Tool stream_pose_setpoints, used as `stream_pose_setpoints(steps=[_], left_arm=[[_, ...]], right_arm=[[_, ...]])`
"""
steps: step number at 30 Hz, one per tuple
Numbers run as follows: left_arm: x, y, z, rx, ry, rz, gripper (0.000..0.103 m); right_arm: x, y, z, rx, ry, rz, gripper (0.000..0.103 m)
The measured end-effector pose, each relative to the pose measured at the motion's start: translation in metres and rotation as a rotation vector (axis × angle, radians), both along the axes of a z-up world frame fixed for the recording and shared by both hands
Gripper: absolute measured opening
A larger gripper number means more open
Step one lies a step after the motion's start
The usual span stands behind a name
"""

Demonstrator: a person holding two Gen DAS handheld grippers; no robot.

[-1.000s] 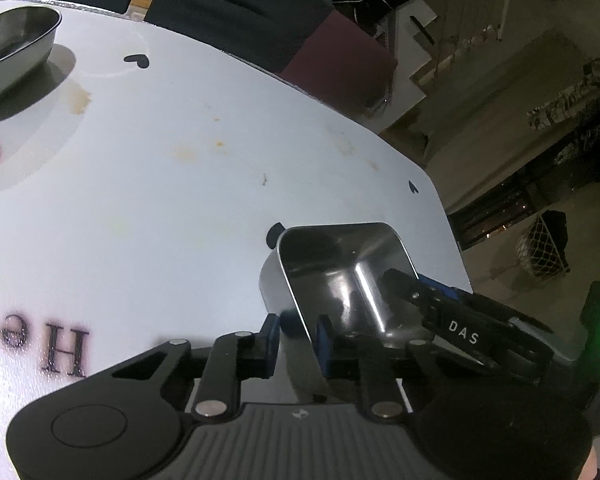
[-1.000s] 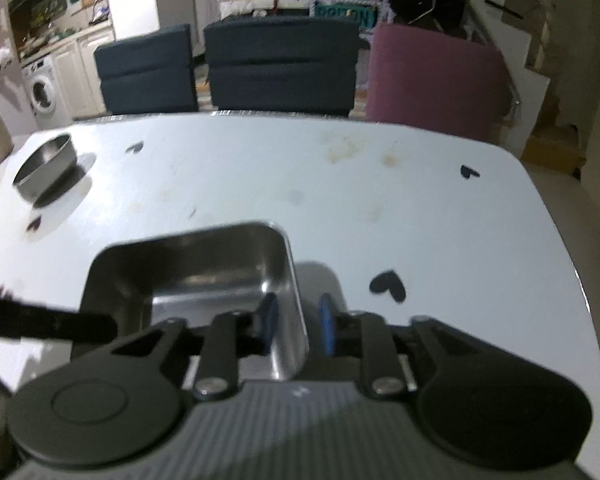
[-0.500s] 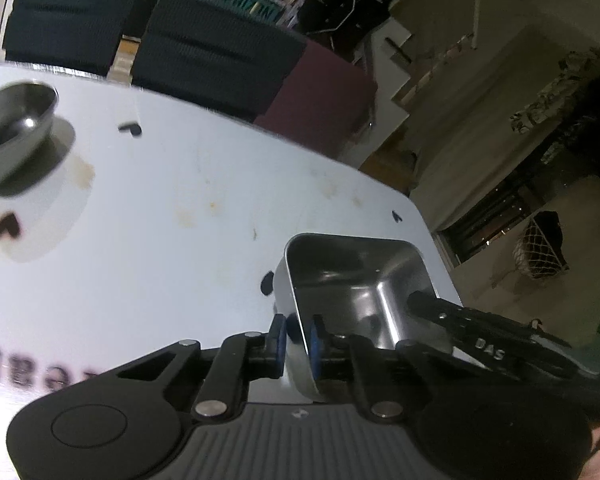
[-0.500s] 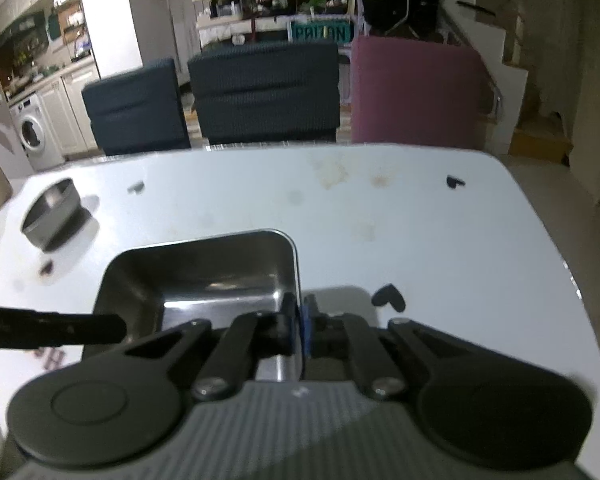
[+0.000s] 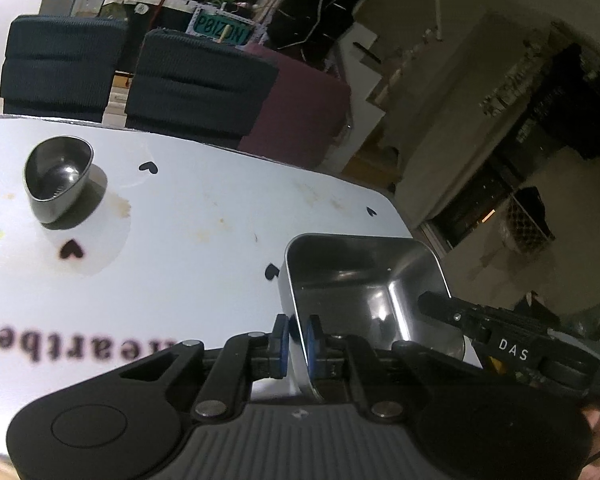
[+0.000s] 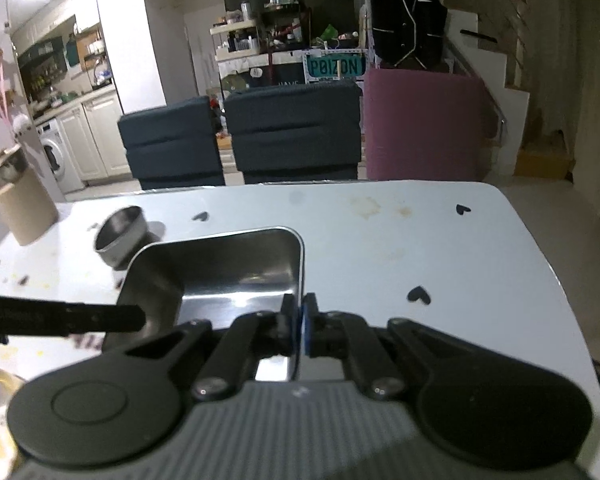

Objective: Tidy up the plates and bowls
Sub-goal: 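Lift the smaller steel tray with both grippers and carry it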

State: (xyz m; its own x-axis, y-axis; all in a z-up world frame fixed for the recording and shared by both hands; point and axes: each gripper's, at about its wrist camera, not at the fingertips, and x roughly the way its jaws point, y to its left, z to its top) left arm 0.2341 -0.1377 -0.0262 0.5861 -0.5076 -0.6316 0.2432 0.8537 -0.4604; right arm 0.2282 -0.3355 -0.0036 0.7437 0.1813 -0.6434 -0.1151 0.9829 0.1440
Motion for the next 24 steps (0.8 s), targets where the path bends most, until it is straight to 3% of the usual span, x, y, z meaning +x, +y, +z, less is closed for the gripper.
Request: stream_pose_setpoints(steps=[5,11,24], left_arm=[[-0.026,0.011,0.003,0.021,0.003,-0.039,0.009],[-0.045,0.012,-0.013,0.038,0.028,-0.079,0.009],[-0.042,0.013,-0.042,0.07,0.112,-0.086,0.009]], right_arm=[[-0.036,0.013,0.006,0.005,0.009,-0.011,0.006],[-0.07,0.024,-0.003,-0.005,0.053,-0.018,0.006],[-0.069,0.042,-0.031,-0.088,0.164,-0.01,0.006]])
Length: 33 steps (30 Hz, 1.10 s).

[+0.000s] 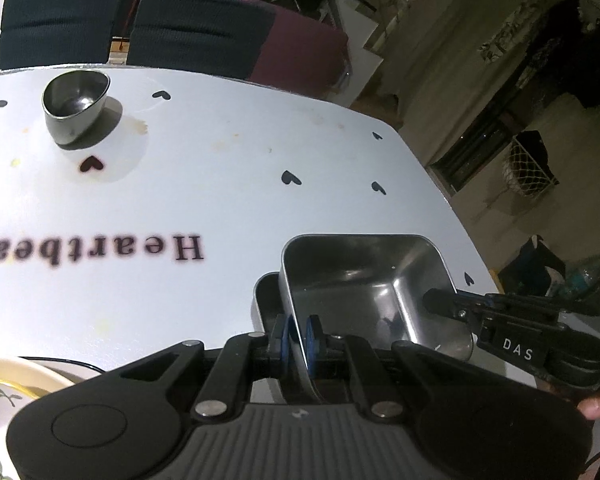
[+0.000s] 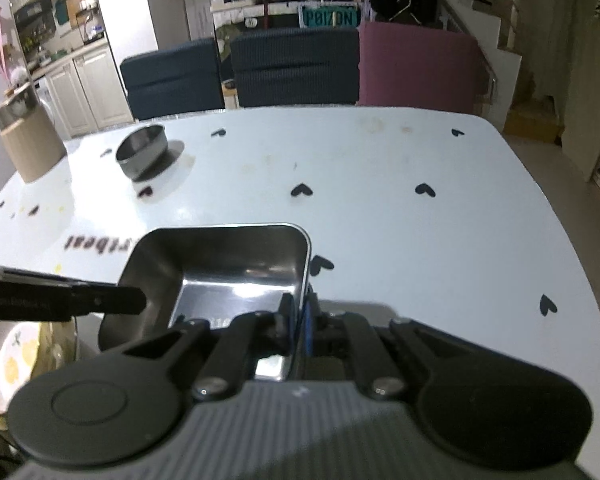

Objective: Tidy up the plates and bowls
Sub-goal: 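Lift the smaller steel tray with both grippers and carry it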

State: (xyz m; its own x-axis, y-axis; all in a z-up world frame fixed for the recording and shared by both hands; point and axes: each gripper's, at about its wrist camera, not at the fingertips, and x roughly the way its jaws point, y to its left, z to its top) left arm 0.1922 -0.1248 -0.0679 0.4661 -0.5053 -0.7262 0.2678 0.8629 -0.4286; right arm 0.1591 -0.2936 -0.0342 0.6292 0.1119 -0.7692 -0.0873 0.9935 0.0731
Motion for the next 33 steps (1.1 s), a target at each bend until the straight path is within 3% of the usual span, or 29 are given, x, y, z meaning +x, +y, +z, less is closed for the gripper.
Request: stream_pose_setpoints(steps=[33], left_arm=[[0.0,-0.011,-0.011,0.127,-0.03,-0.06,0.012]], right_arm=[[0.019,0.033,-0.023,-0.187,0.057,0.056,0.007]])
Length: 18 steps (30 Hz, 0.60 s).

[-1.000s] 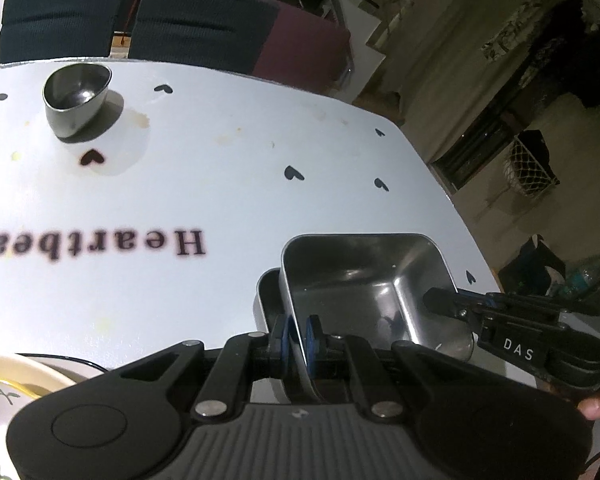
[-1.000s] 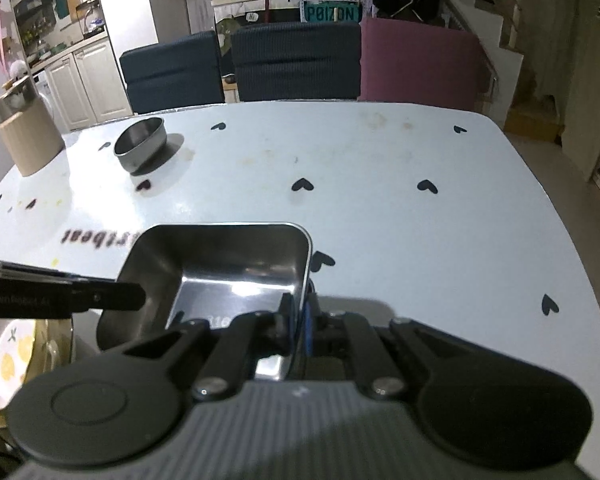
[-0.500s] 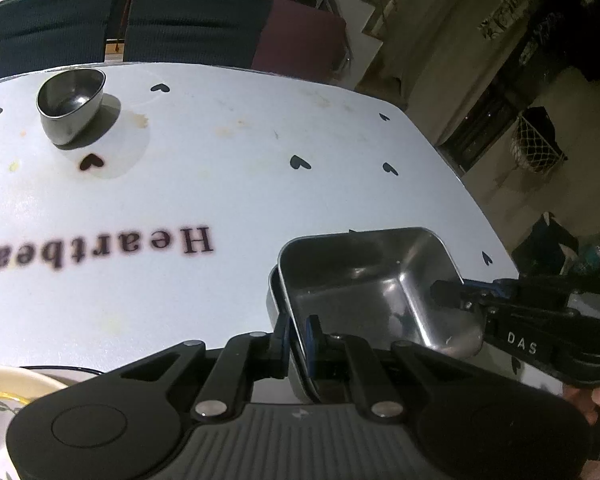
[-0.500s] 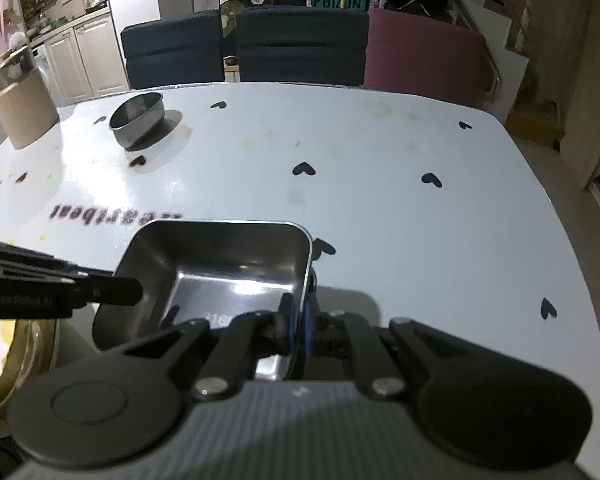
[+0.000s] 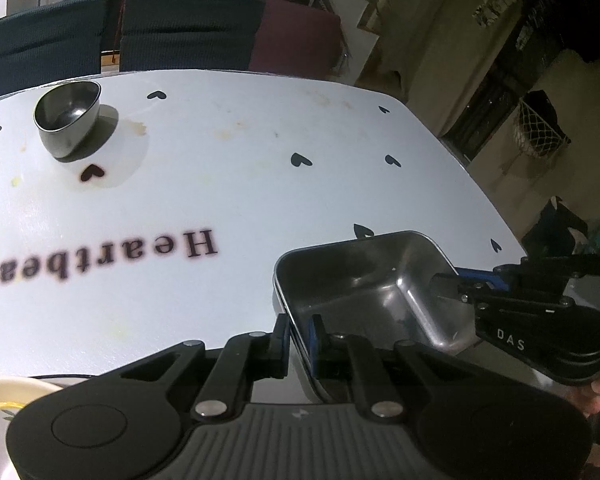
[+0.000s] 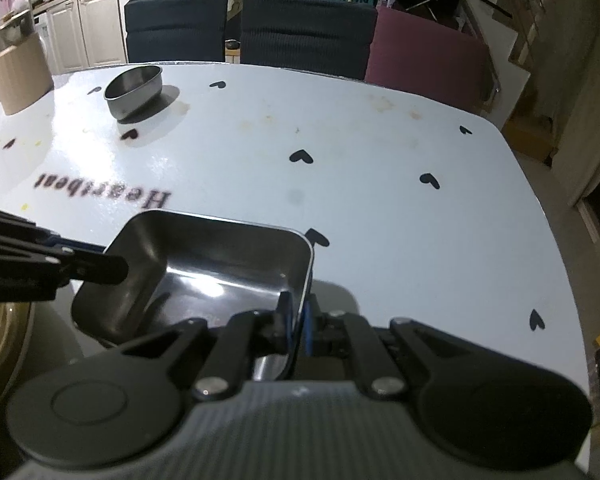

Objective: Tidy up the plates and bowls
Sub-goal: 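Lift the smaller steel tray with both grippers and carry it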

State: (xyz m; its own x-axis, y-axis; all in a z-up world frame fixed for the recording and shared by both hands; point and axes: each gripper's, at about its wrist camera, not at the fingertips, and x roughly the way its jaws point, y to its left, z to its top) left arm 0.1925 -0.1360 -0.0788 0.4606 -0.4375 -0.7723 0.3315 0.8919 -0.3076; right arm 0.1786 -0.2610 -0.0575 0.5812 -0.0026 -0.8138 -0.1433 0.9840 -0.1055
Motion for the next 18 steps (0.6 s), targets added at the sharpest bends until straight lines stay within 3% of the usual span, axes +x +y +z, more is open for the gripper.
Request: stream_pose_setpoints(steps=[8,18], left_arm=[[0.001,-0.002,-0.002,0.029,0.007,-0.007,0.015],[0.004,0.001,-0.01,0.024,0.033,-0.008,0.015]], right_arm=[[0.005,-0.003,-0.008,-0.02,0.024,-0.004,0.018],[0.013,-0.016,-0.021,0.052,0.084,-0.021,0.022]])
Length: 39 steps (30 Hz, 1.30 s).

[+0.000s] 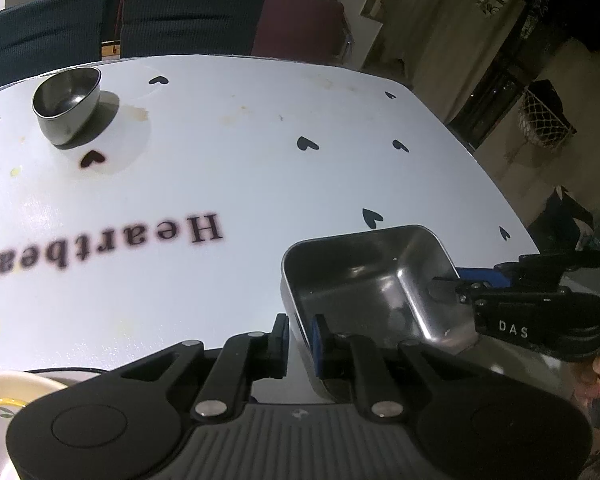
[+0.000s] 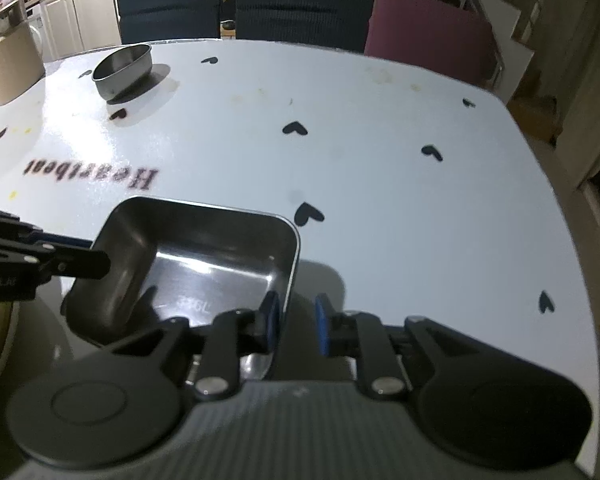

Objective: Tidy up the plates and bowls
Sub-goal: 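Lift the smaller steel tray with both grippers and carry it, then lower the smaller steel tray and open both grippers to release it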

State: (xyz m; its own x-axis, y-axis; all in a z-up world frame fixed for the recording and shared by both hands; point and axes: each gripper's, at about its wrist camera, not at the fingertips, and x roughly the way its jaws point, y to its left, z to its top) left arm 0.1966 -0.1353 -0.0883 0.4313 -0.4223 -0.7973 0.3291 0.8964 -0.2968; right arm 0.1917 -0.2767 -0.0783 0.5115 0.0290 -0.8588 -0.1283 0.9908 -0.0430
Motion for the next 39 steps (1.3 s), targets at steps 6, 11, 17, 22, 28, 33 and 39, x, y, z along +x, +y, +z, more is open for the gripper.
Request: stream_pose_setpoints(steps=[6,11,17,22,28,33,39], left_arm=[[0.003,-0.001,-0.001,-0.021,0.005,0.0,0.015],[0.003,-0.004,-0.001,-0.032,0.0,-0.008,0.015],[0.003,-0.004,0.0,-0.042,0.003,-0.009,0.016],[0.004,-0.003,0.0,-0.044,0.004,-0.009,0.016],[0.005,-0.003,0.0,-0.049,0.011,0.0,0.016],[0.007,-0.001,0.002,-0.058,0.017,0.02,0.015],[0.007,0.002,0.005,-0.069,0.023,0.031,0.031]], right_arm=[[0.003,-0.008,-0.002,0.061,0.017,-0.013,0.017],[0.004,-0.012,-0.001,0.077,0.004,-0.045,0.017],[0.004,-0.024,-0.006,0.147,0.022,-0.066,0.018],[0.004,-0.029,-0.008,0.178,0.028,-0.063,0.018],[0.005,-0.03,-0.009,0.182,0.029,-0.062,0.018],[0.003,-0.031,-0.007,0.19,0.02,-0.057,0.018],[-0.006,-0.036,0.006,0.214,-0.031,-0.073,0.019]])
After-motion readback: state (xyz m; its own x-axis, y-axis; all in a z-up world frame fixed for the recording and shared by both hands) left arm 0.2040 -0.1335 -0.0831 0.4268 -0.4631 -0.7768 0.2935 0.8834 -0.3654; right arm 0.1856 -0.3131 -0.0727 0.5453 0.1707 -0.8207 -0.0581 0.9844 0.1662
